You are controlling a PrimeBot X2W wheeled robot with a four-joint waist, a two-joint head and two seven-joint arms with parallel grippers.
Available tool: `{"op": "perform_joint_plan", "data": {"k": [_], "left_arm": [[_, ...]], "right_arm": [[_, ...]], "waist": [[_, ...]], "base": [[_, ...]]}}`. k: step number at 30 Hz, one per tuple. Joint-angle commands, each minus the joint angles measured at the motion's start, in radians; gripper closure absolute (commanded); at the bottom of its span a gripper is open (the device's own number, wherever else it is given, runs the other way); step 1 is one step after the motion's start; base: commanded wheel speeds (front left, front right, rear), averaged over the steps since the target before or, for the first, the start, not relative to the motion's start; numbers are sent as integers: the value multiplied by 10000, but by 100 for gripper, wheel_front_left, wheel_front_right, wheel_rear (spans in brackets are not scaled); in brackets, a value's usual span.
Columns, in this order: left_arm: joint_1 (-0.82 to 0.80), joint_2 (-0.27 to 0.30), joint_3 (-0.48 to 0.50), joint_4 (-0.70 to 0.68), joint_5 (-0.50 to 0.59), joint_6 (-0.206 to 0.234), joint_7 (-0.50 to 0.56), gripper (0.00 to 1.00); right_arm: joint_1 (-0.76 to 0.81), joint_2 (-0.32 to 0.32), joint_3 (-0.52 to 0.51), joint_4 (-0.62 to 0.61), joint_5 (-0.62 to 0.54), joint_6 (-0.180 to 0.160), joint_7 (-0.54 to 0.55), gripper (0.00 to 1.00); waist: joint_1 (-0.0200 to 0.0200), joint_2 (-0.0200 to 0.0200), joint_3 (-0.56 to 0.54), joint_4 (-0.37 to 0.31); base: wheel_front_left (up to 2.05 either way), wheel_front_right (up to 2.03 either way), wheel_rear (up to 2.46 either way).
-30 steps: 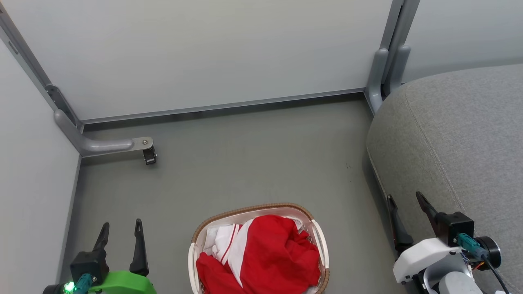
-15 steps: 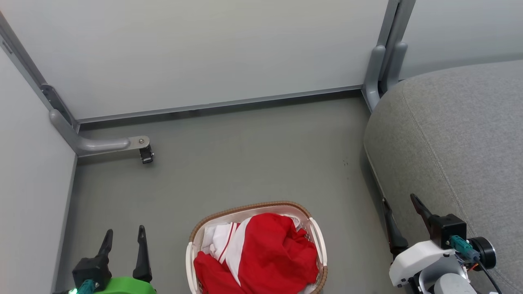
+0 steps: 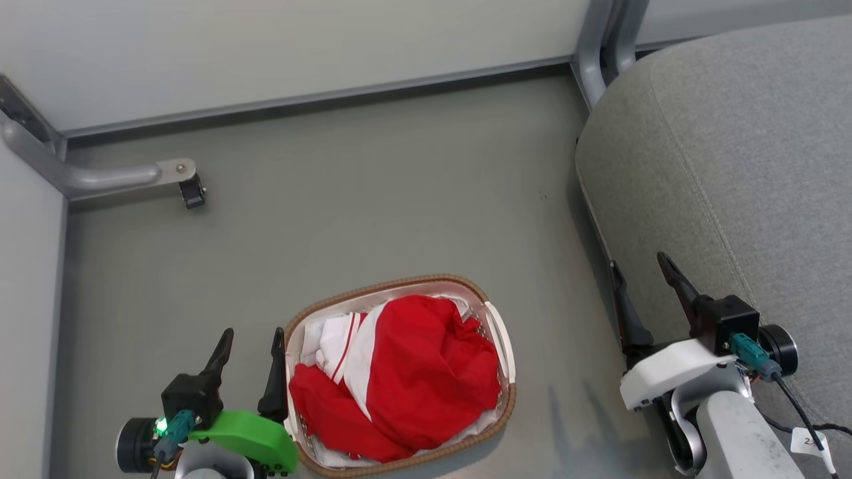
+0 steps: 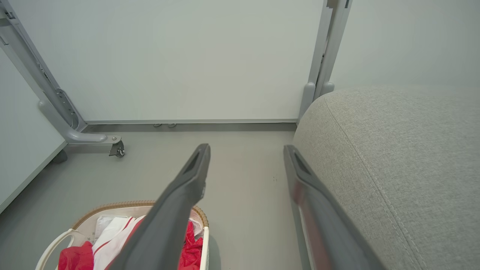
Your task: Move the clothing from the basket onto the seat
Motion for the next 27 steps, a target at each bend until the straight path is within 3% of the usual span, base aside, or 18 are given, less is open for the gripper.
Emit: {"op": "perform_joint_plan", "data": {"k": [1,17,27], "left_arm": [[-363,130,-131,116,-141,-24,3,0],[-2795,865,-2796,1142,-1544,-11,5,0],[-4432,1242,-4153,2804,-1739,-7,5,0]], "right_arm": [[-251,-23,51,-88,112,-6,-21,0],[-1741,-19,661,-1099,728,-8,-21,0],[-2120,-16,752,-1644,1008,-6,-21,0]], "waist": [[0,-1,1038,-510],[0,-1,3632,-1857],[0,-1,4675,-2283]], "base": [[0,0,0],[0,0,0],[0,0,0]]}}
